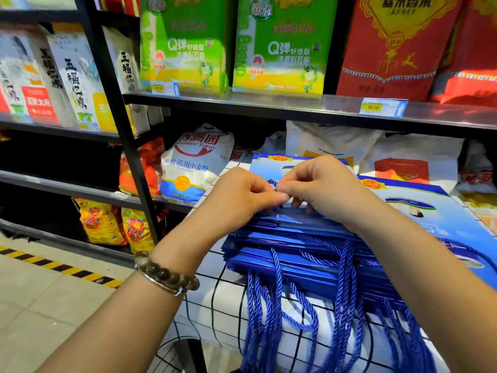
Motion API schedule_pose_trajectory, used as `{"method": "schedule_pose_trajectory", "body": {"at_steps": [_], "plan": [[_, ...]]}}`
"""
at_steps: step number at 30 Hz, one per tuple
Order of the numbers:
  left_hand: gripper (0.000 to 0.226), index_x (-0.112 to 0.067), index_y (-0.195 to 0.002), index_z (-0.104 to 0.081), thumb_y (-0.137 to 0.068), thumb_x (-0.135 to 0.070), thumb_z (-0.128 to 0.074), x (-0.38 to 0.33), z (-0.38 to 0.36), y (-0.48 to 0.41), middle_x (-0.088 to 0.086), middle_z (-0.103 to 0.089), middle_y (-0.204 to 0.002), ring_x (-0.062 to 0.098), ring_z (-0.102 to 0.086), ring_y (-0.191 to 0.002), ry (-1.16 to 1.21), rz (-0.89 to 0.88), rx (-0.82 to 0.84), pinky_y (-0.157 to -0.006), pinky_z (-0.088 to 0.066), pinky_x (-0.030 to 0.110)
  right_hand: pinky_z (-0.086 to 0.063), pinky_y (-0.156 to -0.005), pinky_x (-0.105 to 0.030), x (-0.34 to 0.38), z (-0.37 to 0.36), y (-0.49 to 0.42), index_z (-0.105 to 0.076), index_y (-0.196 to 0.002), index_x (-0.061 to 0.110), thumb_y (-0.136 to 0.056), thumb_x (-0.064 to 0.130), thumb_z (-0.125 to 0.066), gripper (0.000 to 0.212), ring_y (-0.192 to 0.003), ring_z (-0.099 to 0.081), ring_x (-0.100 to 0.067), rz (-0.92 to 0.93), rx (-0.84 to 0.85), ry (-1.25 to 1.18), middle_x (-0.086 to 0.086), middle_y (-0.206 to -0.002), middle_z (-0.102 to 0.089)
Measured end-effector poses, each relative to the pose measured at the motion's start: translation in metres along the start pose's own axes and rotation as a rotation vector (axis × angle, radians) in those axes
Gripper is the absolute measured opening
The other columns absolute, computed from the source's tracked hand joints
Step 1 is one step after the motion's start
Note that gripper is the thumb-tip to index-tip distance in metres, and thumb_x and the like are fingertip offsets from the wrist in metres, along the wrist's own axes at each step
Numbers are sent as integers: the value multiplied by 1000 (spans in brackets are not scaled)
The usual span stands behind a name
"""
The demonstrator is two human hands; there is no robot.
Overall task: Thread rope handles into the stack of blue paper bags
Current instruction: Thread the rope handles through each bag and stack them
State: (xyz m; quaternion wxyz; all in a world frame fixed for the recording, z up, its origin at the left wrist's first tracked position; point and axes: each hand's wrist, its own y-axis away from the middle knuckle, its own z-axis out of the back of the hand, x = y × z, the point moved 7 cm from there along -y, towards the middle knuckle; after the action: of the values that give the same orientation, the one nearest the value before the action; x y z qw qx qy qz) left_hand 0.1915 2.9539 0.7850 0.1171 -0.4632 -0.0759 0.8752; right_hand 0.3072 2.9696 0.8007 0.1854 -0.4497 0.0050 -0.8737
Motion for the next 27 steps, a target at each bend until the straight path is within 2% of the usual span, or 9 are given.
{"method": "schedule_pose_trajectory", "body": {"at_steps": [3, 5, 7, 9, 13, 16, 19, 24, 27], "plan": [[1, -22, -75, -72, -76, -22, -72, 2, 6, 10, -7, -69, -73, -4, -55, -61, 39, -26, 20, -62, -42, 11, -41, -45, -23, -4, -5, 0, -66, -66, 12, -82, 13, -63, 16, -39, -52, -1, -4, 14, -7, -2, -52, -61], [9, -20, -83, -73, -73, -20, -74, 10, 11, 17, -9, -71, -84, -6, -60, -71, 18, -13, 39, -69, -45, 8, -41, -47, -23, -7, -8, 0, -63, -59, 17, -82, 14, -64, 23, -39, -51, -1, -1, 24, -1, 4, -48, -59], [12, -17, -86, -74, -74, -17, -73, 18, 15, 20, -6, -72, -86, -1, -63, -76, 8, 18, 12, -76, -50, 15, -40, -48, -22, -9, -10, -1, -61, -54, 21, -82, 17, -66, 28, -40, -50, -1, 4, 22, 30, 5, -48, -59], [8, -17, -83, -74, -76, -14, -72, 20, 17, 21, -7, -72, -81, 0, -64, -73, 3, 22, -30, -75, -53, 19, -41, -49, -22, -9, -12, -2, -60, -53, 21, -82, 19, -66, 30, -41, -49, -2, 11, 18, 41, 2, -51, -60], [11, -25, -78, -71, -70, -18, -76, 19, 18, 19, -11, -70, -79, -5, -64, -70, -5, -4, -34, -69, -50, 10, -44, -54, -26, -11, -13, -2, -63, -58, 17, -82, 20, -65, 25, -49, -53, -8, 8, 11, 30, -5, -59, -66], [22, -17, -88, -73, -67, -19, -79, 18, 17, 20, -12, -69, -83, -5, -64, -78, -47, -19, 3, -73, -48, 7, -41, -53, -21, -12, -14, -1, -64, -60, 15, -83, 21, -65, 24, -43, -50, 0, -1, 27, 48, 3, -55, -63], [33, -15, -95, -73, -64, -22, -80, 16, 15, 21, -18, -66, -84, -5, -62, -86, -109, -49, 31, -81, -48, 11, -41, -51, -19, -14, -13, -1, -62, -58, 14, -84, 19, -63, 26, -44, -51, 0, -12, 45, 35, 5, -55, -63], [21, -16, -88, -74, -68, -23, -77, 15, 16, 20, -17, -68, -79, 0, -63, -79, -151, -95, -12, -79, -49, 20, -42, -50, -16, -15, -11, 1, -59, -58, 19, -86, 19, -61, 28, -49, -54, -4, -9, 70, 47, 4, -58, -64], [12, -18, -83, -74, -72, -23, -75, 13, 16, 19, -15, -69, -77, 1, -63, -76, -155, -115, -27, -75, -50, 22, -43, -46, -15, -14, -11, 2, -60, -60, 15, -86, 18, -61, 27, -45, -51, -1, -19, 97, 33, 0, -60, -63]]}}
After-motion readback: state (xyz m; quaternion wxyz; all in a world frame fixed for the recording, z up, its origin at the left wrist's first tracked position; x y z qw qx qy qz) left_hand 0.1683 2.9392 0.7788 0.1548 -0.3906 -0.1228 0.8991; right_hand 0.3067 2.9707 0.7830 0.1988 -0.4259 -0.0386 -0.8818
